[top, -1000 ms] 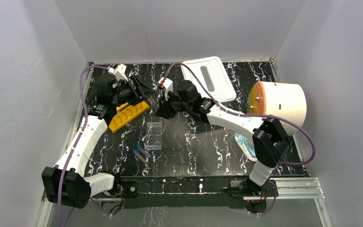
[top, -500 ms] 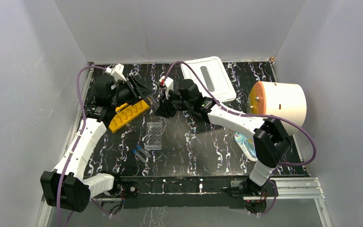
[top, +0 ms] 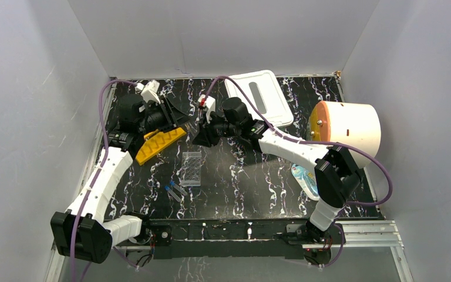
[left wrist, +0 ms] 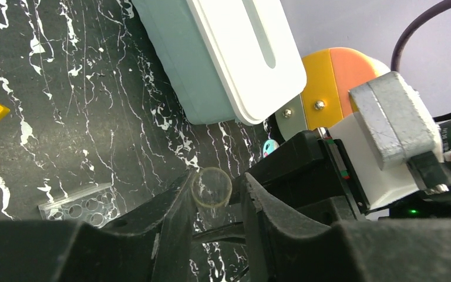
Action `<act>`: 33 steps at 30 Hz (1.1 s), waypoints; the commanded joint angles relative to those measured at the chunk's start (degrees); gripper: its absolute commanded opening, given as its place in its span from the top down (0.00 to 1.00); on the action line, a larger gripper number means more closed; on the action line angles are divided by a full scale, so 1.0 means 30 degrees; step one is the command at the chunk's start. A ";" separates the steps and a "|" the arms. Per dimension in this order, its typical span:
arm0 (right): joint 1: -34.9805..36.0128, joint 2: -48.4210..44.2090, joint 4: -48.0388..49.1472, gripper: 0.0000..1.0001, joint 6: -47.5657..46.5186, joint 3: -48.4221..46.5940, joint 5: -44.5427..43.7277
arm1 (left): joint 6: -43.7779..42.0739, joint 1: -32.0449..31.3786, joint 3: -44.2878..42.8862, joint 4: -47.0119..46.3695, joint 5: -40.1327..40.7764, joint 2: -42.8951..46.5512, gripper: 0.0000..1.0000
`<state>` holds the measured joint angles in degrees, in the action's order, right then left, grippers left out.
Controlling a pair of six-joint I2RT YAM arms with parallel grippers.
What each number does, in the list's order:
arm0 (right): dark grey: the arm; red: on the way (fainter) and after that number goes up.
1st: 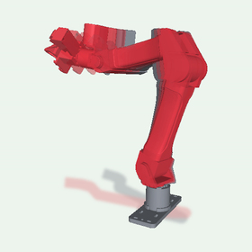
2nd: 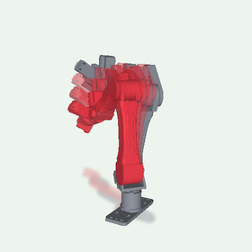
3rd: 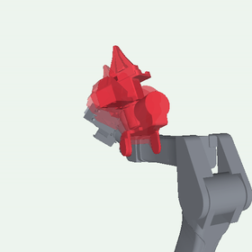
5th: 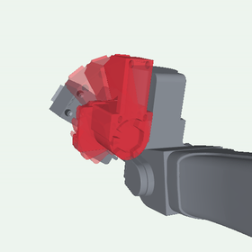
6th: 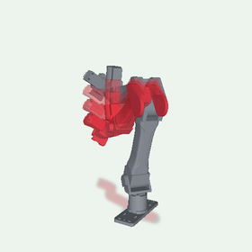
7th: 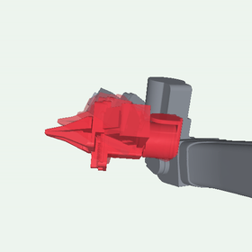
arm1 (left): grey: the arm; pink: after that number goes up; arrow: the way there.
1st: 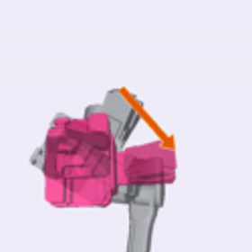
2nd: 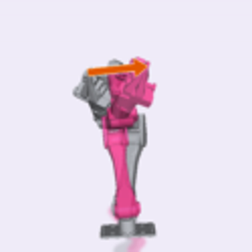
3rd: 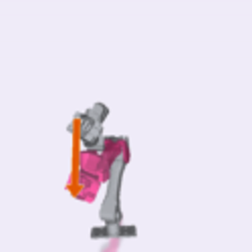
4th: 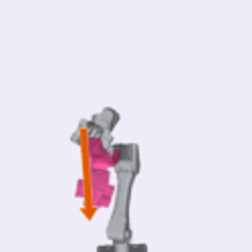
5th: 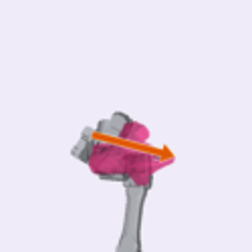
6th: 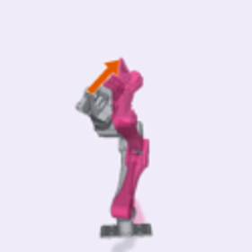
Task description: Organize the chemistry lab equipment
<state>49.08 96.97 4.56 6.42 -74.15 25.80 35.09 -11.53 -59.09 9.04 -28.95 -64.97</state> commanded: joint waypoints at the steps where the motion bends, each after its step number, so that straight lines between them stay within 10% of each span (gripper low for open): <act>1: -0.0073 0.0126 0.1248 0.76 -0.0398 -0.0998 0.0784 | -0.0073 -0.0020 -0.0329 -0.0386 -0.0899 -0.0182 0.72; 7: -0.0079 0.0306 0.1297 0.71 -0.0246 -0.1049 0.0082 | -0.0429 -0.0024 -0.0486 -0.0025 -0.0618 -0.0157 0.95; 15: -0.0154 -0.0876 0.1519 0.23 0.0088 -0.0306 -0.1959 | -0.2885 -0.0025 -0.2322 0.2619 0.3177 -0.0040 0.95; 33: -0.1509 -0.3831 -0.3205 0.21 -0.0509 -0.0098 -0.5114 | -0.8026 -0.0024 -0.4570 -0.0263 1.4204 -0.2673 0.93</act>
<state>45.32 88.31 -2.90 5.89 -74.35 12.01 16.21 -11.53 -70.89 15.03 7.25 -70.39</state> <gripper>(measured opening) 0.786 0.215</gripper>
